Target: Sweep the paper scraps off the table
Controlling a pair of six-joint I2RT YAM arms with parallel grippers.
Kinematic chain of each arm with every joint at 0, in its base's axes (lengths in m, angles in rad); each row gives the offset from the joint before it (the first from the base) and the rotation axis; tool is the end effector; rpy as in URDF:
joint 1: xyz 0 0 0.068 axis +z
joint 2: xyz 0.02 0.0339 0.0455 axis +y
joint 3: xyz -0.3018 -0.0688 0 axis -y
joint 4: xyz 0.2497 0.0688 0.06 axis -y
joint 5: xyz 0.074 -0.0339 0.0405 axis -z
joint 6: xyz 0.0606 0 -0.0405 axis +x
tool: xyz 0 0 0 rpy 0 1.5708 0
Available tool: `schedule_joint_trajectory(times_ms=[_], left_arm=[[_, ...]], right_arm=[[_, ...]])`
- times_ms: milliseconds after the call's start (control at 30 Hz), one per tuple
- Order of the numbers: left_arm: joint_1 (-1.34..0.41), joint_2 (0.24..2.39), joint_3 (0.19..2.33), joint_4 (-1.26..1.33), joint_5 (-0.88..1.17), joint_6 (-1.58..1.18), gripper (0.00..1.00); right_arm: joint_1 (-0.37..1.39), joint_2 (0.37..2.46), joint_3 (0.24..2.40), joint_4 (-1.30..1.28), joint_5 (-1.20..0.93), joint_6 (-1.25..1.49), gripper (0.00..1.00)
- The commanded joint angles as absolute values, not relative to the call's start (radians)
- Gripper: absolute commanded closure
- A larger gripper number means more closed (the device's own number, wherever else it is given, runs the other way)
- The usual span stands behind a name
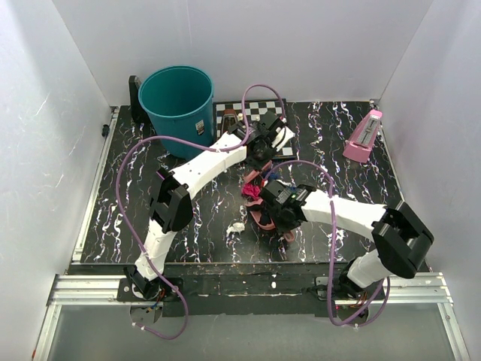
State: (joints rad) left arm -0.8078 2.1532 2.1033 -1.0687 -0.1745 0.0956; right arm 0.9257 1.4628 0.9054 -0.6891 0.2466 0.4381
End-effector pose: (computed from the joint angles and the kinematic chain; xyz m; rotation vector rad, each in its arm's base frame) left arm 0.3509 -0.3518 0.2928 1.1123 2.4153 0.0048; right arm 0.1762 0.2096 0.2065 -0.6067 2.6689 0.0188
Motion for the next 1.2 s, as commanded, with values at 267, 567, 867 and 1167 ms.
schedule_joint_trajectory(times_ms=[267,567,867,1167], left_arm=[[-0.821,2.036,2.106,-1.258,0.264,0.115,1.00],[-0.819,1.910,2.108,-1.311,0.014,-0.024,1.00],[-0.801,1.697,1.978,-1.206,-0.185,-0.169,1.00],[-0.650,1.296,1.614,-1.097,-0.290,-0.267,1.00]], right_arm=[[0.910,1.493,0.917,-0.611,0.265,0.380,0.99],[0.911,1.416,0.893,-0.554,0.330,0.336,0.99],[0.913,1.185,0.793,-0.411,0.364,0.290,0.99],[0.913,1.112,0.905,-0.547,0.313,0.255,0.99]])
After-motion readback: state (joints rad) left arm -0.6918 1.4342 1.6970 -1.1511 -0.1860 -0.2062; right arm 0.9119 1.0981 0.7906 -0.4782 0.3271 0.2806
